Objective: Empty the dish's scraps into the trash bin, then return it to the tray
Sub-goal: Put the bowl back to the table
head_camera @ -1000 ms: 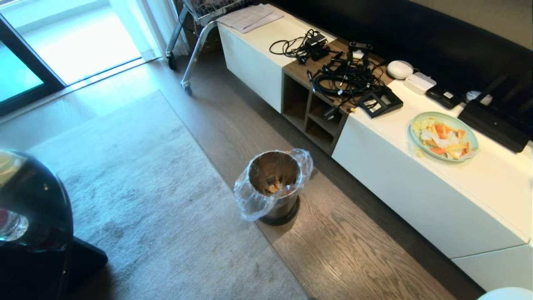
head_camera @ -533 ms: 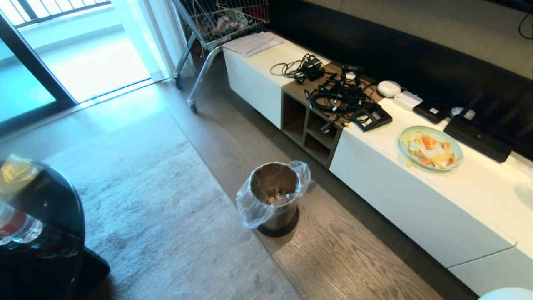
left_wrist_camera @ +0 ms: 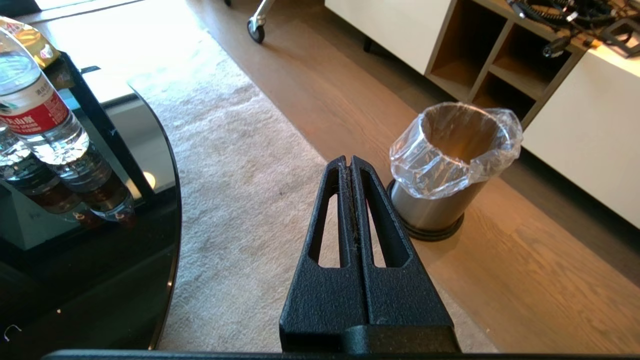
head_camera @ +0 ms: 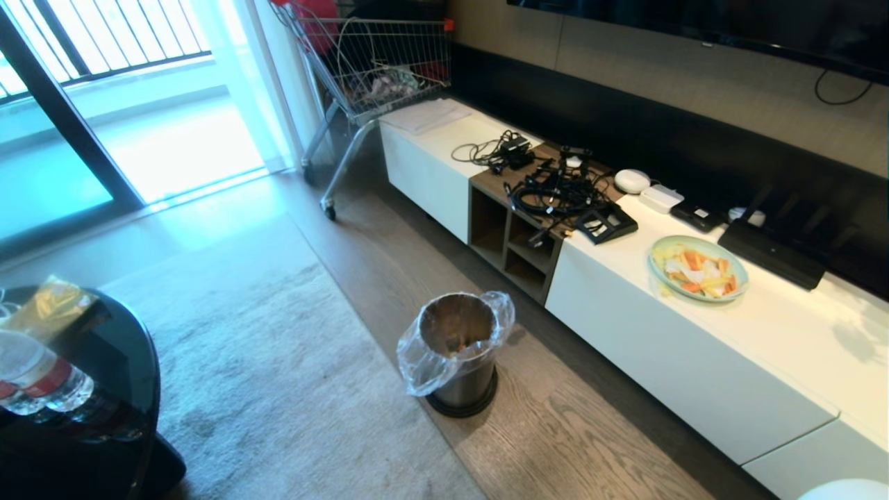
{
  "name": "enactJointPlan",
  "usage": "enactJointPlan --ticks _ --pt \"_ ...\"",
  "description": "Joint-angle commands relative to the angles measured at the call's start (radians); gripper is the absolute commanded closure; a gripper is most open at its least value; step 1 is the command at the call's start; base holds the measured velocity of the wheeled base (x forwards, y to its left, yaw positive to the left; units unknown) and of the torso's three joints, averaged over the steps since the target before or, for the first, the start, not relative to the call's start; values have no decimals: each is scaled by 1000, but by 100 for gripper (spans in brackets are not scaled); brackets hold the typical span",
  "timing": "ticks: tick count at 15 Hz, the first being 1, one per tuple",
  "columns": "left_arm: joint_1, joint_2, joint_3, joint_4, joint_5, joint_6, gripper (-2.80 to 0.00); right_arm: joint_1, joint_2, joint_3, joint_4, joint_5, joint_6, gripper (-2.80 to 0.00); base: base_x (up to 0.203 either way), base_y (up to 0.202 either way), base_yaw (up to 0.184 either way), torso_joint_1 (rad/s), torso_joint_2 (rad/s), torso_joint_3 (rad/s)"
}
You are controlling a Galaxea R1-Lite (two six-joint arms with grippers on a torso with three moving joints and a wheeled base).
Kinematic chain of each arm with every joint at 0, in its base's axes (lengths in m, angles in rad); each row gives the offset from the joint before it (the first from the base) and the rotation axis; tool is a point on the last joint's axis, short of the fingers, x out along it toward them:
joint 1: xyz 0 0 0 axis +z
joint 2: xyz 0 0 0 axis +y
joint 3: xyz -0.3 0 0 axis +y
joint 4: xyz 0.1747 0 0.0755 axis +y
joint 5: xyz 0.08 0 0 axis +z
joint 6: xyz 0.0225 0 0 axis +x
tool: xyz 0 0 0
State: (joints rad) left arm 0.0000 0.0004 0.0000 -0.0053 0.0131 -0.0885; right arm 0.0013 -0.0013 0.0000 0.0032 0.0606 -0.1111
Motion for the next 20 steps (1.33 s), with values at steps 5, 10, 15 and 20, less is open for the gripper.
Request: enactJointPlan --ticks 5,10,15,20 --pt "0 0 0 -1 1 -2 0 0 1 0 0 1 -1 0 0 0 0 3 -1 202" --pt "0 0 0 -1 1 0 0 0 1 0 0 1 -1 0 0 0 0 5 0 136" --pt "0 0 0 -1 1 1 0 0 1 0 0 1 -1 0 0 0 0 0 1 6" --pt "0 0 0 -1 1 1 0 0 1 0 0 1 -1 0 0 0 0 0 0 0"
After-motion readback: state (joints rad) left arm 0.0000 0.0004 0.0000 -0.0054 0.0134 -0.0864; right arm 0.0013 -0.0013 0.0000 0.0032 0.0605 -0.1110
